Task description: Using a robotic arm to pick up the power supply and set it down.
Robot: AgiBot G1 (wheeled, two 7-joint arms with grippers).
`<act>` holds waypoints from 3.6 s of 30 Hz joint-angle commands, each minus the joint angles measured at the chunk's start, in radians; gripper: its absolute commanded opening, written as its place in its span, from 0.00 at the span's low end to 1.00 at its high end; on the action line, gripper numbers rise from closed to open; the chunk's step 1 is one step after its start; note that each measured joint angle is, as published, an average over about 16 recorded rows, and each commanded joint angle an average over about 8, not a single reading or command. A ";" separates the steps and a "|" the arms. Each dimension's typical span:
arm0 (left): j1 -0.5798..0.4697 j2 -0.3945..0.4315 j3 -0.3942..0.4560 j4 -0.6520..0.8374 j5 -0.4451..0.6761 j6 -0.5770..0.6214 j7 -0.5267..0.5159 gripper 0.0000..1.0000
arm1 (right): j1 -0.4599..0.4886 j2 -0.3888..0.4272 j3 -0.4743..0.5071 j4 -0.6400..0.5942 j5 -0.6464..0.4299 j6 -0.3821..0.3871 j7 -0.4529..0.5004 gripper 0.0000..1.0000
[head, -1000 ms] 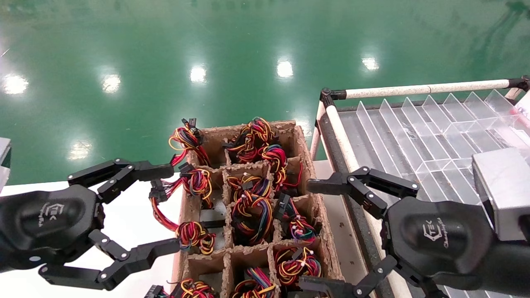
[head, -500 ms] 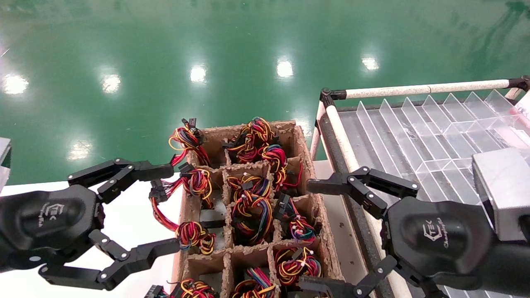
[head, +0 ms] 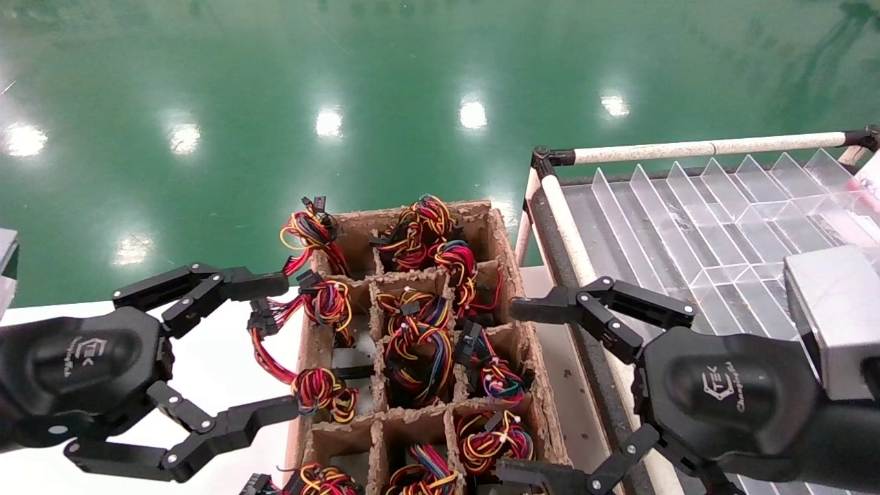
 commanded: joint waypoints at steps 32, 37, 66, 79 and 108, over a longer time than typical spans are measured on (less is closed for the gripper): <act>0.000 0.000 0.000 0.000 0.000 0.000 0.000 1.00 | 0.000 0.000 0.000 0.000 0.000 0.000 0.000 1.00; 0.000 0.000 0.000 0.000 0.000 0.000 0.000 1.00 | 0.000 0.000 0.000 0.000 0.000 0.000 0.000 1.00; 0.000 0.000 0.000 0.000 0.000 0.000 0.000 0.90 | 0.000 0.000 0.000 0.000 0.000 0.000 0.000 1.00; 0.000 0.000 0.000 0.000 0.000 0.000 0.000 0.00 | 0.000 0.000 0.000 0.000 0.000 0.000 0.000 1.00; 0.000 0.000 0.000 0.000 0.000 0.000 0.000 0.00 | 0.025 0.007 -0.044 0.002 -0.136 0.029 -0.005 1.00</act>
